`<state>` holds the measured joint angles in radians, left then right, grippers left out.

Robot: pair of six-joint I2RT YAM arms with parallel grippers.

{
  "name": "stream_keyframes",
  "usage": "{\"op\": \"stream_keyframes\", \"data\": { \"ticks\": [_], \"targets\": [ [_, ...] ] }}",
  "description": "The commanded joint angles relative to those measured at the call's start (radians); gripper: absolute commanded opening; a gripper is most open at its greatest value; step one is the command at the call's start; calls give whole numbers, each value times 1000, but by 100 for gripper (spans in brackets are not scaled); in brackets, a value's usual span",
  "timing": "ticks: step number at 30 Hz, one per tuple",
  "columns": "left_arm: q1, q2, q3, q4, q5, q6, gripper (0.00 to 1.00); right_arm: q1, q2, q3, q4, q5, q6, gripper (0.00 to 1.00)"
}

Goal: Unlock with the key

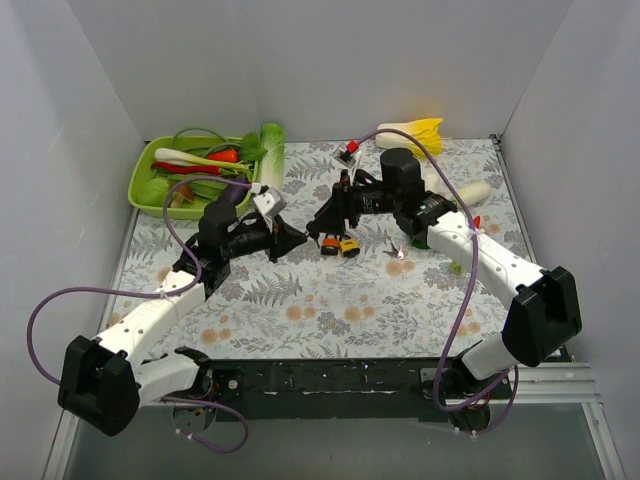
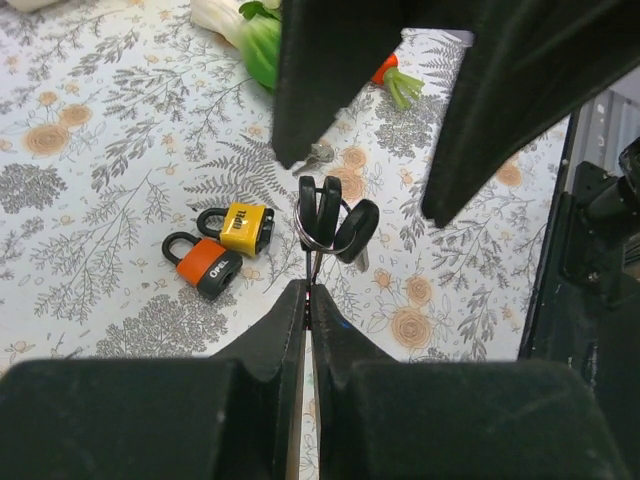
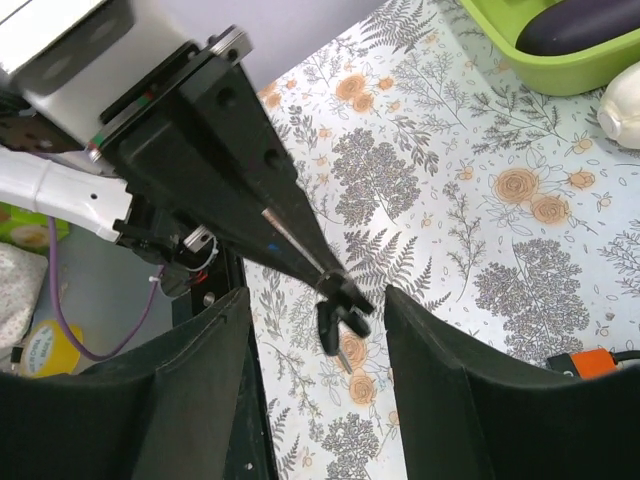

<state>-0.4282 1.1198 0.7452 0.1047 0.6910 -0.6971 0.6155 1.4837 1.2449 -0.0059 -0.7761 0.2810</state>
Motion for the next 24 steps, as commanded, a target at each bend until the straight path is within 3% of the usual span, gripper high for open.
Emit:
{"op": "stream_keyframes", "data": {
  "ticks": [1,6,11,19,24],
  "targets": [
    [-81,-72,-29,-20,-134,148,0,-5,-16,-13,-24,20,-25,64],
    [-228,-43,-9,-173,-370,292,0,0,-14,-32,-57,116,-26,66],
    [-470,21,-10,-270,-817,445,0,-5,-14,-74,-94,202,-31,66],
    [-593,-31,-95,-175,-958,583,0,-13,-30,-153,-114,204,-8,66],
    [-642,-38,-112,-169,-961,604,0,-19,-16,-203,-88,56,29,66]
  ]
}}
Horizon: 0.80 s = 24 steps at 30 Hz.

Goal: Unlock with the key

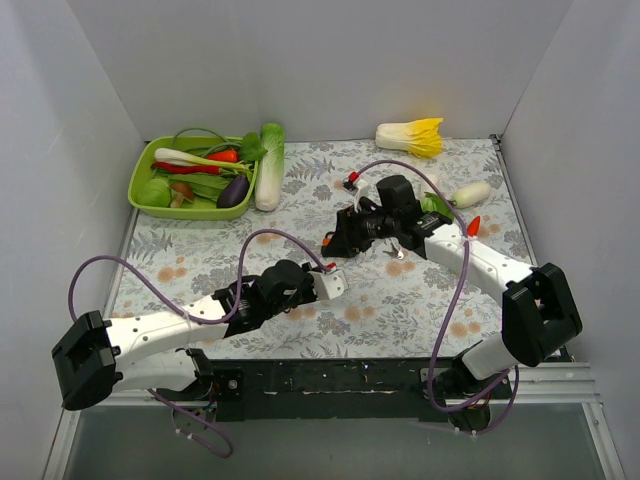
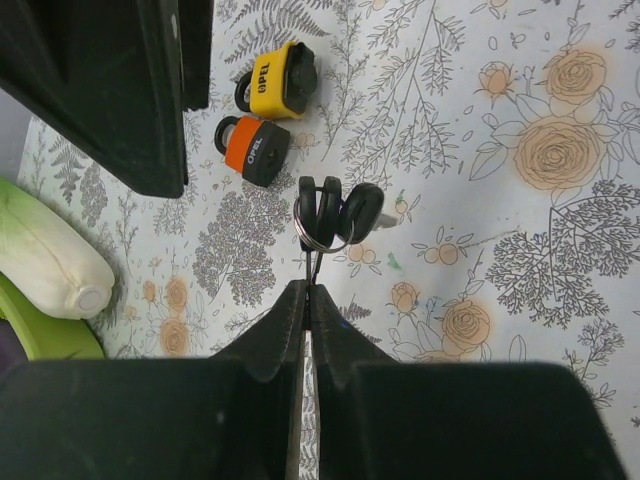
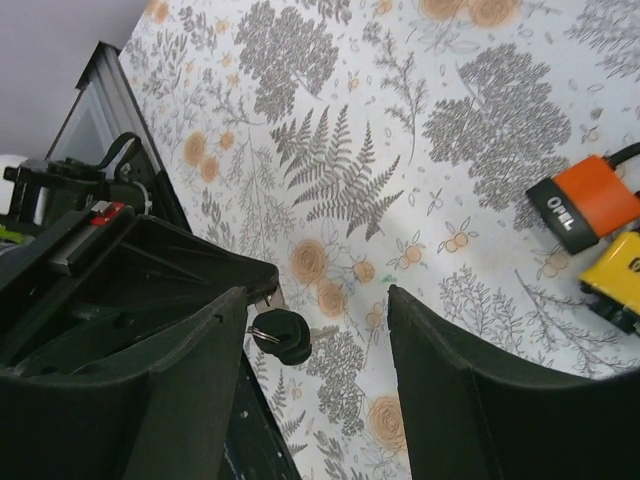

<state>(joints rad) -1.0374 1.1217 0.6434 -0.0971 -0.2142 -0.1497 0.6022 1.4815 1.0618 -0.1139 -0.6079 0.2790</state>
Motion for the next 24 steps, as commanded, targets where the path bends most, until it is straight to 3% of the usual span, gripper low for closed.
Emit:
{"op": "stream_keyframes", "data": {
  "ticks": [1,9,15,24],
  "targets": [
    [-38,-49,-14,37,-57,62,0,-5,-10,-35,32,-134,37,66],
    [-49,-63,-25,27,-48,82,0,8,-17,-117,120,-300,83,66],
    [-47,-72,-33,28,-77,98,0,56,-18,-115,28,-242,22,63],
    [-53,-102,-47,31,-71,101,0,56,-20,-141,105,-234,87,51]
  ]
}}
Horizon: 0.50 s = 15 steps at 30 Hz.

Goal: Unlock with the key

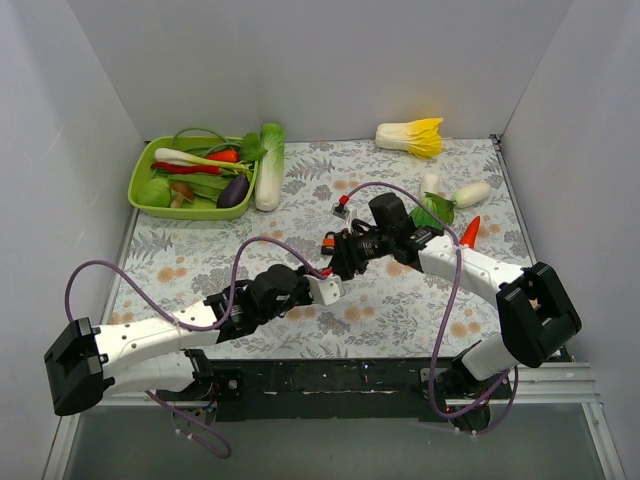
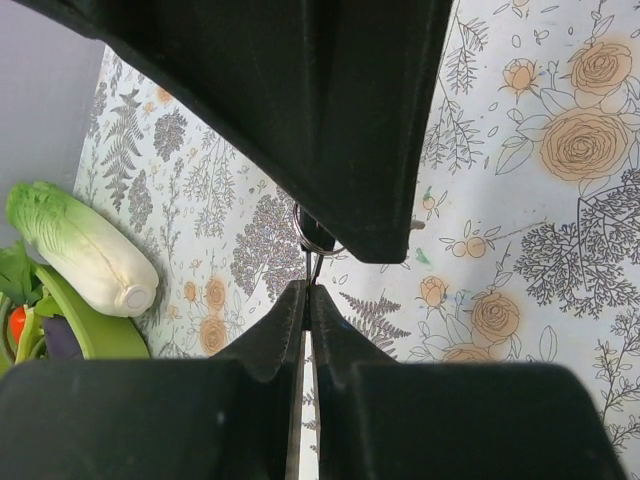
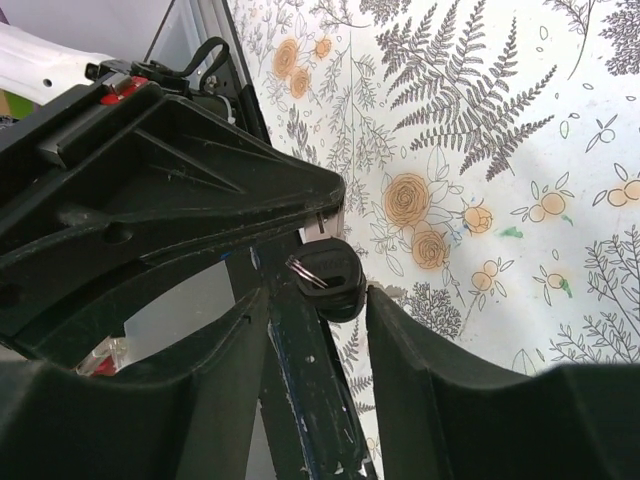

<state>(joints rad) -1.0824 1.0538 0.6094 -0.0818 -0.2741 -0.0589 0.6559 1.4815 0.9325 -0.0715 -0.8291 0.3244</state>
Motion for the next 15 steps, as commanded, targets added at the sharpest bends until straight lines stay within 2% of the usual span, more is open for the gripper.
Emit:
{"op": "stream_keyframes", "data": {
  "ticks": [1,9,15],
  "targets": [
    [-10,-34,-13,16,-13,10,0,2,-17,-14,102,-15,50,49],
    [-13,-31,-20,23,-10,5,0,2,-13,-14,136,-19,79,52],
    [-13,-28,-20,34,-7,-1,0,2,0,-18,145,-18,87,44]
  ]
}}
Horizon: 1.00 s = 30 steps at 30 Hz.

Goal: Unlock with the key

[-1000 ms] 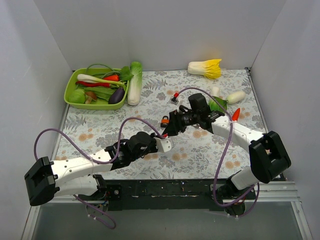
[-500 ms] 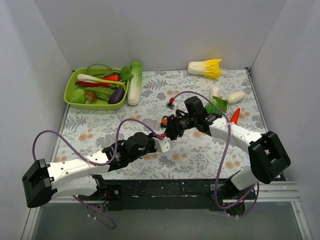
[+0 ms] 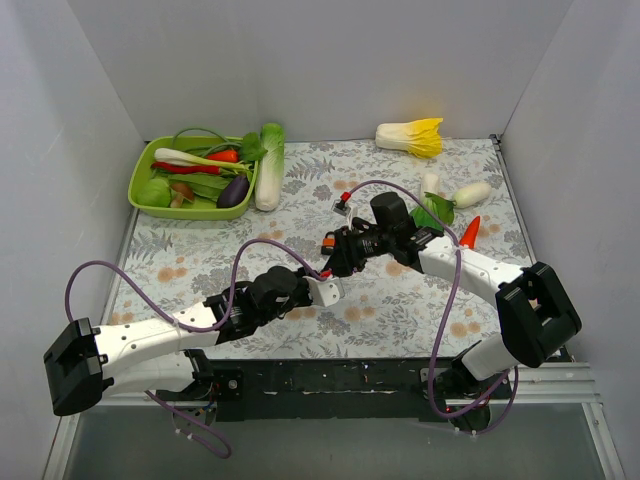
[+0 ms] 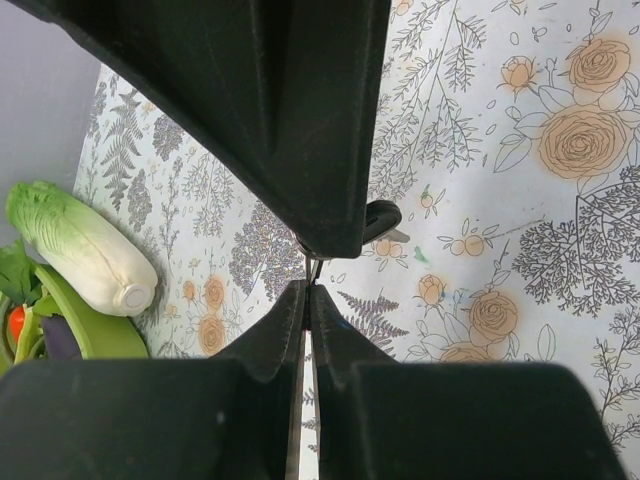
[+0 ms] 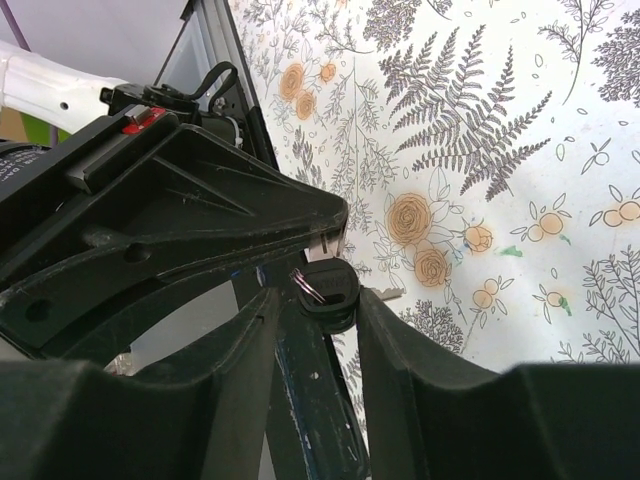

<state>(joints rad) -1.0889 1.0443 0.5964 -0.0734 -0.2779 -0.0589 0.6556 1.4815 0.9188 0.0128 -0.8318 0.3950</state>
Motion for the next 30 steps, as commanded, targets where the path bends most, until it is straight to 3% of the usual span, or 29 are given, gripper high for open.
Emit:
{"op": "stream_keyframes", "data": {
  "ticks": [1,3,12,13,15,17,18,22,30],
  "targets": [
    [-8,-18,-7,26,-3,-2,0,3,2,-5,67,-15,18,42],
    [-6,-20,-7,27,-3,-4,0,3,3,-11,75,-9,19,41],
    [-6,-15,-7,40,-12,-21,0,3,17,-15,99,2,19,11],
    [-6,-17,-10,44,-17,-34,0,3,17,-18,99,5,18,4],
    [-6,-17,-10,66,-41,-62,0,3,19,-23,99,14,13,1],
    [-6,-15,-4,69,-56,-104,9,3,20,-29,101,19,8,1],
    [-6,-10,-3,69,-67,-119,21,3,17,-29,102,25,5,1],
    [-5,-4,3,67,-109,-217,45,3,8,-34,96,60,-18,1],
    [15,-127,2,-54,-87,-474,78,3,-26,-29,61,177,-94,1]
  ]
}}
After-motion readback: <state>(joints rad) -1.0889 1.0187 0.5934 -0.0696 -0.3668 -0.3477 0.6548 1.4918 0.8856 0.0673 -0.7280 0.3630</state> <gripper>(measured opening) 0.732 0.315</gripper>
